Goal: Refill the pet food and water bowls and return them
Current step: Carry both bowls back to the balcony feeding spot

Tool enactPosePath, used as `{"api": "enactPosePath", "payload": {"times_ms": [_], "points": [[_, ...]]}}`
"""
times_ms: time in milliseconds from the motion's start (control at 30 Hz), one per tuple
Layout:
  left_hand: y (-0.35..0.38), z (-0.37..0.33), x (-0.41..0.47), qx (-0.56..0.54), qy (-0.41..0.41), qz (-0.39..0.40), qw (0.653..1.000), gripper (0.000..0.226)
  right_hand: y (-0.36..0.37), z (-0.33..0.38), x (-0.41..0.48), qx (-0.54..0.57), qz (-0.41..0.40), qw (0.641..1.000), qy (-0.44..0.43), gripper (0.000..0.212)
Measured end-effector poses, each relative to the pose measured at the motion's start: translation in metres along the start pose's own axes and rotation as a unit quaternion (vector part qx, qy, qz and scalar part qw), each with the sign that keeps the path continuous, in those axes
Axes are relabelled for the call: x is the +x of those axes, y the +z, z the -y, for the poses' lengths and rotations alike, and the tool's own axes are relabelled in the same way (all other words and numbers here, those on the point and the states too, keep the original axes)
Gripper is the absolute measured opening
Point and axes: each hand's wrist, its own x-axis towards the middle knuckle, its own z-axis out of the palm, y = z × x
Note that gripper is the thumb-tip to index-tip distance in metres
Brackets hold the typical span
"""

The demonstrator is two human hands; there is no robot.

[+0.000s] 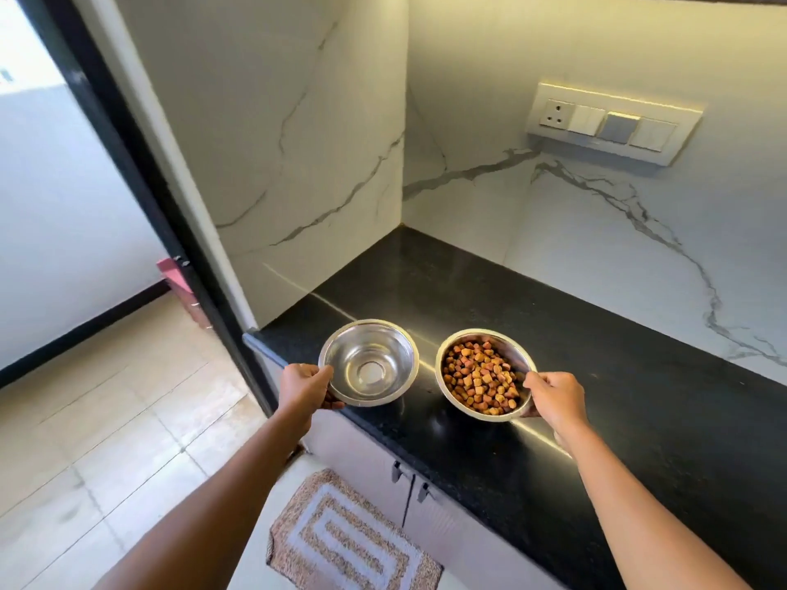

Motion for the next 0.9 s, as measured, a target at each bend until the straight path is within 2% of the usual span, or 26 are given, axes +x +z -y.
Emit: {"api": "enactPosePath", "payload": {"times_ms": [167,267,500,667,900], "points": [[-0.061,0.014,-0.011,-0.030,0.009,-0.043,0.999,0.031,0.050,0.030,-0.014,-0.016,0.035,0.999,-0.032,0.035],[-0.100,0.026,-0.018,-0.040,0.007,-0.065,0.997,0.026,0.084,0.047,-0.028,-0.022,0.060,0.996,-0.055,0.036],[-0.202,0.060,-0.016,-0.071,-0.015,-0.122,0.990,0.026,0.178,0.085,-0.074,-0.054,0.119,0.985,-0.114,0.050],[-0.273,0.083,-0.010,-0.087,-0.026,-0.159,0.983,0.025,0.241,0.108,-0.108,-0.053,0.164,0.977,-0.126,0.041],[-0.369,0.112,0.000,-0.095,-0.035,-0.200,0.975,0.024,0.335,0.147,-0.163,-0.037,0.203,0.968,-0.142,0.044]]}}
